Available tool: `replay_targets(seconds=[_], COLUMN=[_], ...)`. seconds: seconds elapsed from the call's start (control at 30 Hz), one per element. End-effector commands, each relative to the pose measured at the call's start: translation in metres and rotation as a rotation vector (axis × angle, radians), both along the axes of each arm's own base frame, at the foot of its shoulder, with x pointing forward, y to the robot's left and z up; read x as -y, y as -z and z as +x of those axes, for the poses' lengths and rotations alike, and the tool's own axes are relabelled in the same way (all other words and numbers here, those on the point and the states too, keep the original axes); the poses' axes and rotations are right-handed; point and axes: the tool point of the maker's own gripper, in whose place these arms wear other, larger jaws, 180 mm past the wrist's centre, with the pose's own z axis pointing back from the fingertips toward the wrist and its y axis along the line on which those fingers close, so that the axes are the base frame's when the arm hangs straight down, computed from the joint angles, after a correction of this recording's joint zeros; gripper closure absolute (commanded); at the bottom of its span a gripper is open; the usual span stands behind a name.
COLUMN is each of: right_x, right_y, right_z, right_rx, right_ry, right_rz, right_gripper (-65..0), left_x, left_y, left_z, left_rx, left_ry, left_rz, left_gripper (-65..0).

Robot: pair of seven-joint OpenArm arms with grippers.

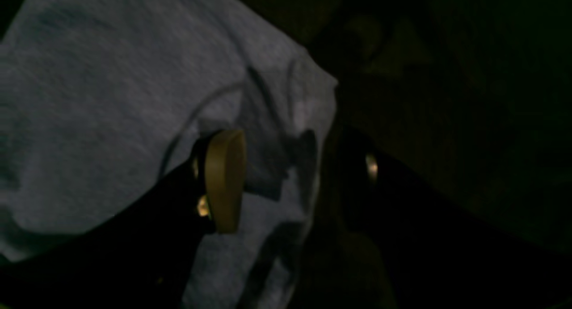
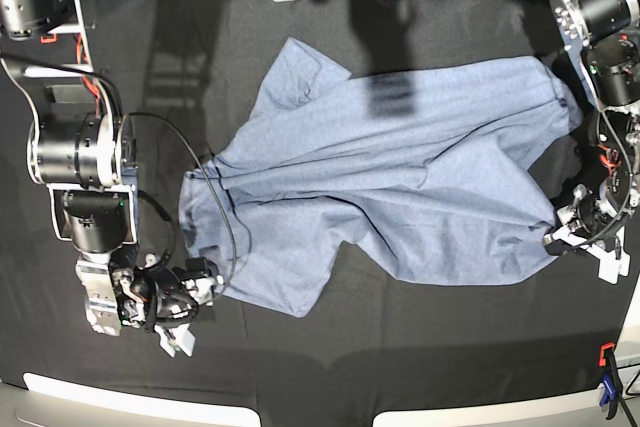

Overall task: Layout the t-shirt on the table in an organized manner, then fold the t-shirt properly
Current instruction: 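Grasp the shirt edges with both grippers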

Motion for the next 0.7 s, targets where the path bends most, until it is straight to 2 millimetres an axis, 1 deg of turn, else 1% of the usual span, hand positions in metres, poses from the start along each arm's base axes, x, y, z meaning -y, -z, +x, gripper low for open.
replay_targets(seconds=[0.0, 0.17, 0.23, 0.27, 0.3, 0.33, 0.4, 0.43, 0.5, 0.53, 0.6, 0.67], right_x=[0.001, 0.003, 0.003, 0.004, 0.004, 0.003, 0.001, -0.001, -0.005, -0.008, -0.014, -0.021], right_y=[-0.015, 0.017, 0.025, 0.026, 0.026, 0.025, 0.018, 0.014, 0.002, -0.007, -0.03, -0.057], right_z=[0.012, -0.01, -0.016, -0.015, -0.013, -0.011, -0.001, 0.003, 0.012, 0.019, 0.03, 0.04], right_rx=[0.05, 0.001, -0.01, -0.002, 0.014, 0.035, 0.094, 0.116, 0.158, 0.188, 0.251, 0.315], right_ry=[0.002, 0.028, 0.035, 0.044, 0.051, 0.052, 0.057, 0.053, 0.026, 0.001, -0.049, -0.098], right_rz=[0.009, 0.007, 0.007, 0.008, 0.012, 0.02, 0.035, 0.038, 0.016, -0.003, -0.02, -0.033], right_gripper=[-31.7, -31.7, -31.6, -30.9, -27.5, -21.1, -3.9, 0.0, 0.0, 0.0, 0.0, 0.0], left_x=[-0.01, -0.01, -0.01, -0.009, -0.008, -0.008, -0.006, -0.004, 0.001, 0.003, 0.002, -0.003], left_y=[-0.025, -0.024, -0.025, -0.026, -0.027, -0.029, -0.036, -0.041, -0.054, -0.062, -0.076, -0.09], left_z=[0.013, 0.013, 0.013, 0.013, 0.014, 0.015, 0.018, 0.02, 0.024, 0.026, 0.029, 0.03], left_rx=[0.068, 0.064, 0.066, 0.071, 0.077, 0.086, 0.128, 0.158, 0.225, 0.255, 0.305, 0.337], left_ry=[-0.012, -0.01, -0.01, -0.012, -0.013, -0.015, -0.013, 0.001, 0.021, 0.028, 0.033, 0.037], left_rz=[0.01, 0.009, 0.008, -0.001, -0.011, -0.023, -0.041, -0.044, -0.08, -0.104, -0.13, -0.111], left_gripper=[0.0, 0.0, 0.0, 0.0, 0.0, 0.0, 0.0, 0.0, 0.0, 0.0, 0.0, 0.0])
